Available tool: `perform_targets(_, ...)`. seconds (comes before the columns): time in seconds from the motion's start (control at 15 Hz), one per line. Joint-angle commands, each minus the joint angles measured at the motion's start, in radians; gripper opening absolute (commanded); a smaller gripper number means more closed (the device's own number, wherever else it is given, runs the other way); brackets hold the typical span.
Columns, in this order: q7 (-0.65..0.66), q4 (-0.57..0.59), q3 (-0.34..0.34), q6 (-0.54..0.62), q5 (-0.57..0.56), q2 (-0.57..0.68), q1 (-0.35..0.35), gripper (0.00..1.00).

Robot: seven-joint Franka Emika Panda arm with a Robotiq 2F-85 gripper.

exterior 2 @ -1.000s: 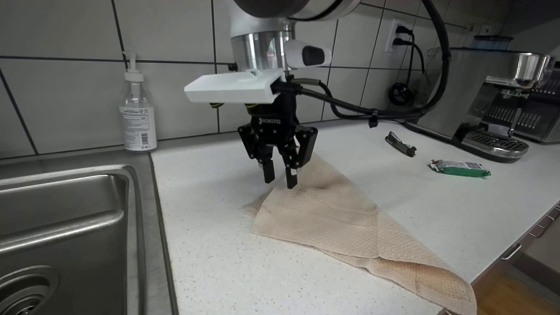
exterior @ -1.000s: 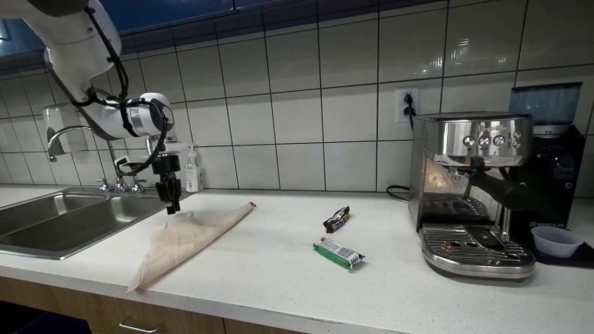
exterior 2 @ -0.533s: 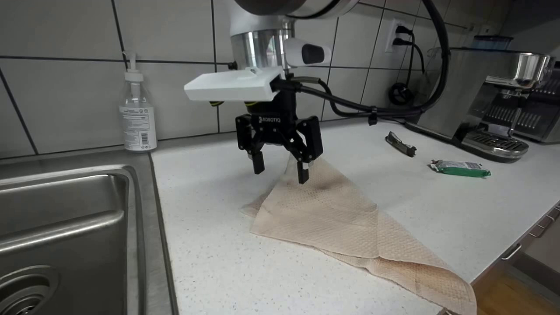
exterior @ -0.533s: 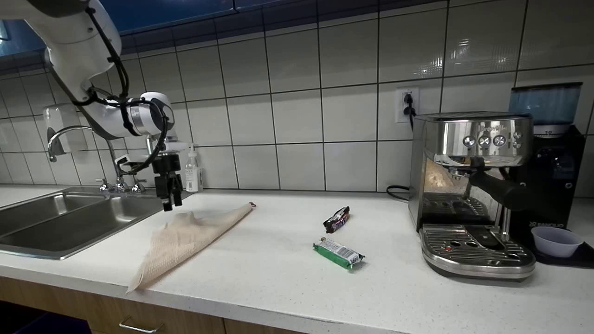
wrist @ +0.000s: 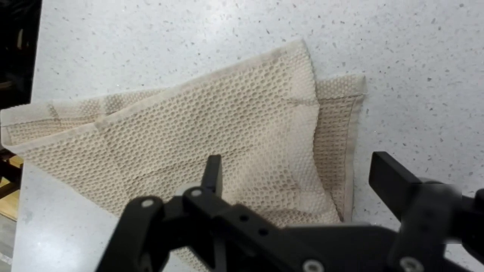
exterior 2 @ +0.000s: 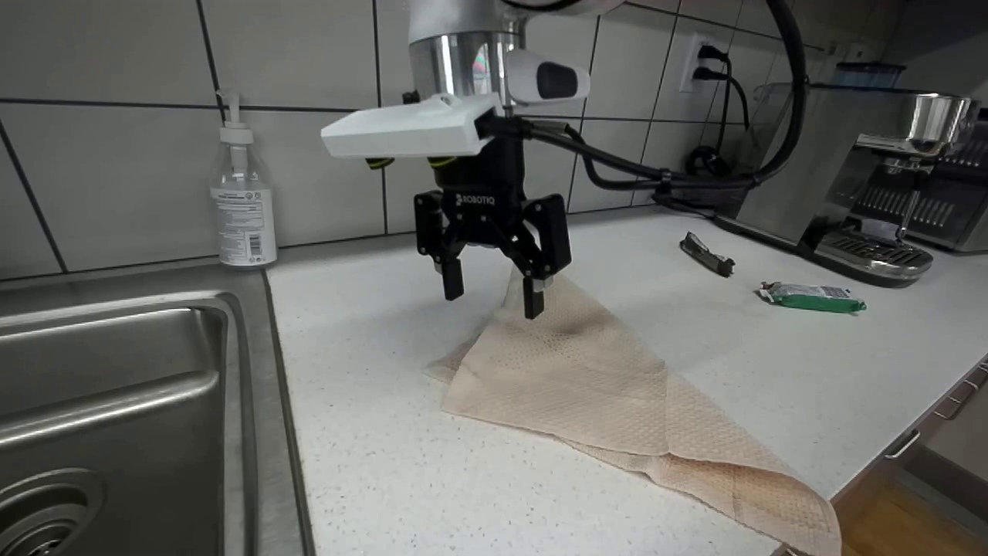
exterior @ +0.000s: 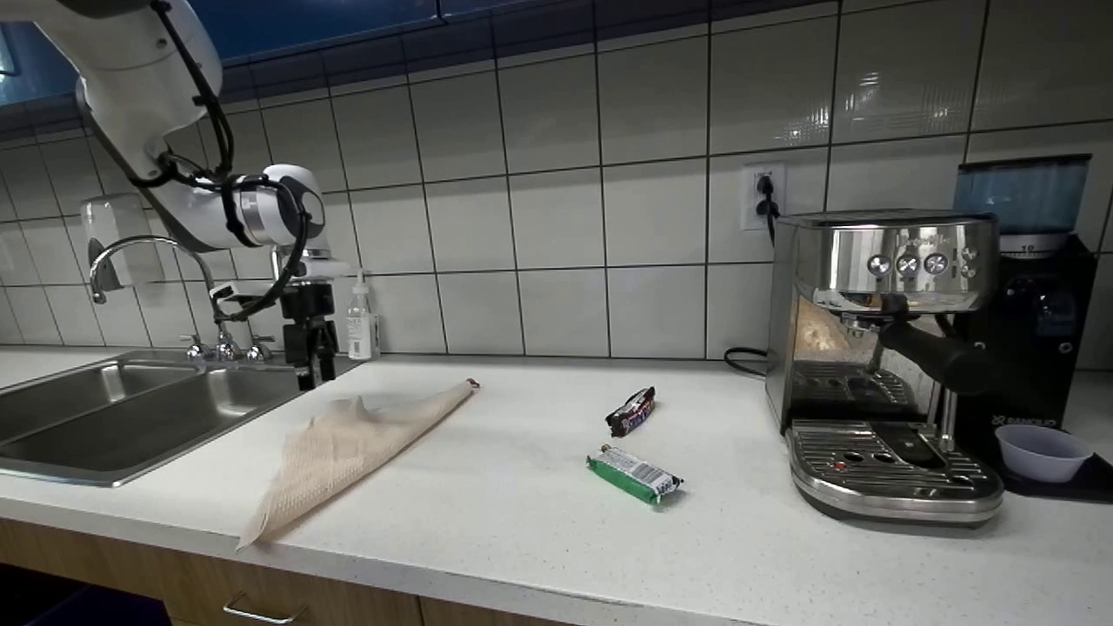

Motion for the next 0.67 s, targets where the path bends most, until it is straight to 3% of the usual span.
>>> perform_targets(0.0, -0.03, -0.079, 0.012, -0.007, 0.048, -0.075, -0.019, 1.0)
perform_targets(0.6, -0.168, -0.232, 0.02, -0.026, 0.082, -0.176, -0.042, 1.0)
